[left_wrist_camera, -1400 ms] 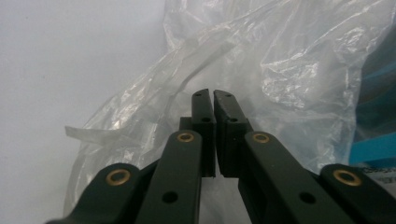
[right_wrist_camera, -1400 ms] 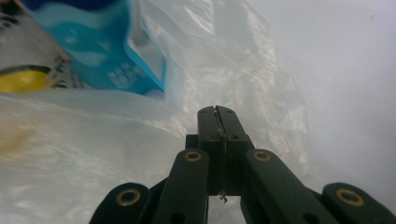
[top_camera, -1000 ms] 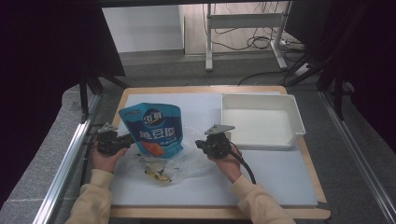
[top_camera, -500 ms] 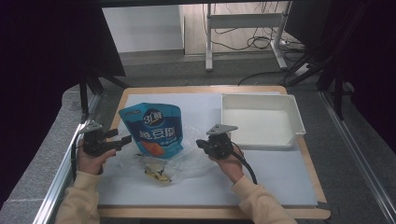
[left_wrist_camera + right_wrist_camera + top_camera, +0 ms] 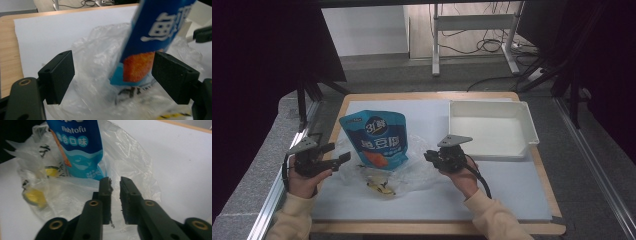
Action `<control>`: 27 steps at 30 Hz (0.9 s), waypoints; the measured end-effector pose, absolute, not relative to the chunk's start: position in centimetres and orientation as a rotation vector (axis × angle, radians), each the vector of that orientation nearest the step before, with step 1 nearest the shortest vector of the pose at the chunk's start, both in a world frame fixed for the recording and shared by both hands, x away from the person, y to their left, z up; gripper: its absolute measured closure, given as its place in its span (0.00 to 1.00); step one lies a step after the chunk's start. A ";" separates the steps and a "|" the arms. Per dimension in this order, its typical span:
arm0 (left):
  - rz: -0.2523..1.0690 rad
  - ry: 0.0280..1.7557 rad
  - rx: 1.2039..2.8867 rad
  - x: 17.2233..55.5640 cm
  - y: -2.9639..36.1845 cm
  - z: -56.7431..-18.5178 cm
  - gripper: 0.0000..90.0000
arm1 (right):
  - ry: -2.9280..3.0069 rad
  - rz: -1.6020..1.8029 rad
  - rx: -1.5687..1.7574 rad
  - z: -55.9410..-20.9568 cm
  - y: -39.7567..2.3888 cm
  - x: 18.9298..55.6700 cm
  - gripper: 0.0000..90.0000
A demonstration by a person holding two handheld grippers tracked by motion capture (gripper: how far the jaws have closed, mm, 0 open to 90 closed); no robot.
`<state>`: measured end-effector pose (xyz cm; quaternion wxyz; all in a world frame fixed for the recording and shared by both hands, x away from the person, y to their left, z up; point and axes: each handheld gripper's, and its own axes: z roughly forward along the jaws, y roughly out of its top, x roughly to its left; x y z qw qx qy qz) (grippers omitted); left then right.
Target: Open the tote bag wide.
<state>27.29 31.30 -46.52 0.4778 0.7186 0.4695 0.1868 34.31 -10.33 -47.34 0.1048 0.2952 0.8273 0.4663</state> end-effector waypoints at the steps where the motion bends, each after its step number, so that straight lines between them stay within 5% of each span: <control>1: 0.458 1.142 1.762 26.9 31.1 -46.5 0.21 | 2.440 1.383 0.867 -47.2 -10.5 34.2 0.81; 10: 0.445 1.121 1.797 24.9 29.5 -46.7 0.21 | 2.439 1.412 0.818 -46.1 -11.5 33.9 0.60; 27: 0.410 1.082 1.836 24.5 28.3 -47.3 0.21 | 2.365 1.431 0.797 -44.5 -12.4 33.4 0.48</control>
